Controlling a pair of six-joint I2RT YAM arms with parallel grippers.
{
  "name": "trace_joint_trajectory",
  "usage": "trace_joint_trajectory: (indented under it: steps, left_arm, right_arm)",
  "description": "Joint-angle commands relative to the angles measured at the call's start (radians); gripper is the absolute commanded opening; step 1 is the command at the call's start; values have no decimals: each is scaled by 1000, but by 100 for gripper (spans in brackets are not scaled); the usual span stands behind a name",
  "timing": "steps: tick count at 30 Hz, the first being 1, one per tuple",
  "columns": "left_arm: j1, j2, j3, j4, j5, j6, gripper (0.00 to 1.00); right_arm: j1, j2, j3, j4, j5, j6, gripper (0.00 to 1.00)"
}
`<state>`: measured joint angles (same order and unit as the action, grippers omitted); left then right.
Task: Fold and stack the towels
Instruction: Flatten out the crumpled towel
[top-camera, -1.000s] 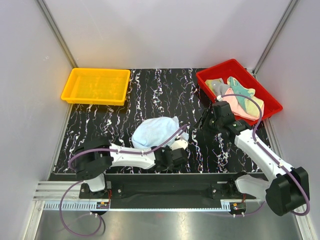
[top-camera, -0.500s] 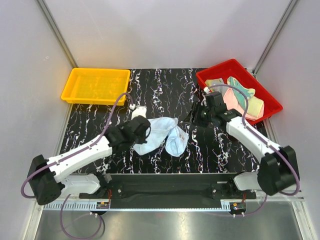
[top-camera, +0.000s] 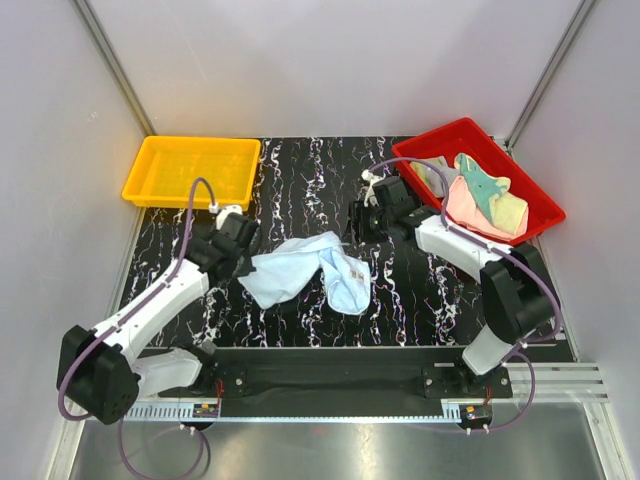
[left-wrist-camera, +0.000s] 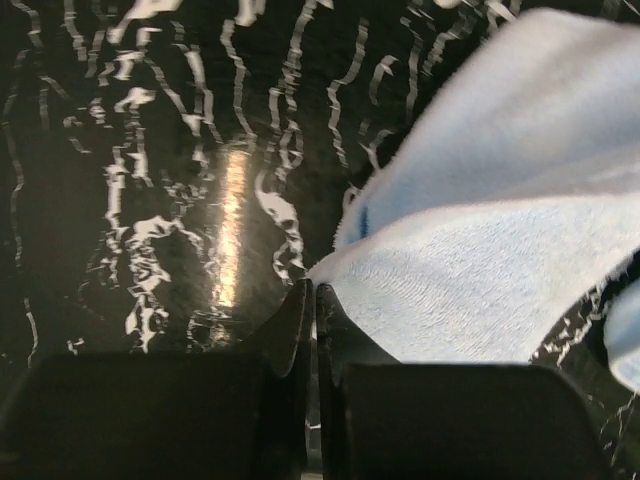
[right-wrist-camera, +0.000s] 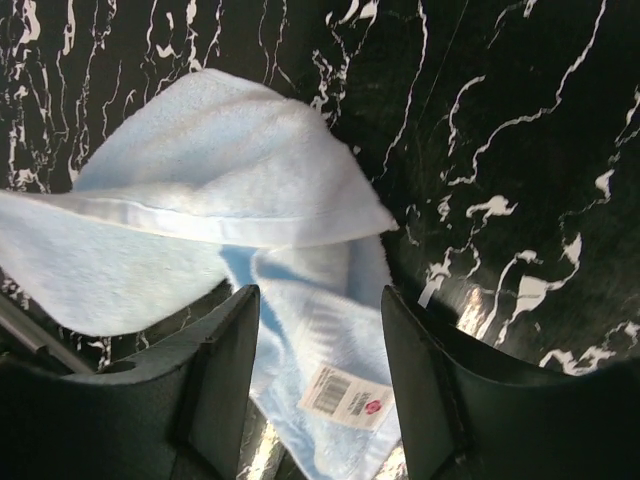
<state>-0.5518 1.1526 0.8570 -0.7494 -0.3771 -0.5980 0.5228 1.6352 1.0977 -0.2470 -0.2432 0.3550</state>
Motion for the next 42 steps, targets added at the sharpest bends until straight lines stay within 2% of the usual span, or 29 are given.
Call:
trace_joint_trajectory:
  steps: [1, 6, 13, 16, 21, 28, 42]
  left_arm:
    - [97, -33, 50, 19, 29, 39, 0]
    - [136, -11, 71, 38, 61, 73, 0]
    - [165, -1, 89, 36, 64, 98, 0]
    - [185, 22, 109, 27, 64, 109, 0]
    - [205, 56, 154, 30, 86, 122, 0]
    - [219, 111, 206, 27, 89, 127, 0]
    - [240, 167, 237, 27, 96, 150, 0]
  right_arm:
    - [0, 26, 79, 78, 38, -106, 60]
    - [2, 121, 166, 40, 25, -159, 60]
    - [2, 196, 134, 81, -120, -280, 55]
    - [2, 204, 91, 104, -133, -335, 53]
    - [2, 198, 28, 173, -74, -401, 53]
    - [16, 193, -12, 175, -31, -445, 53]
    - [97, 149, -88, 238, 79, -435, 56]
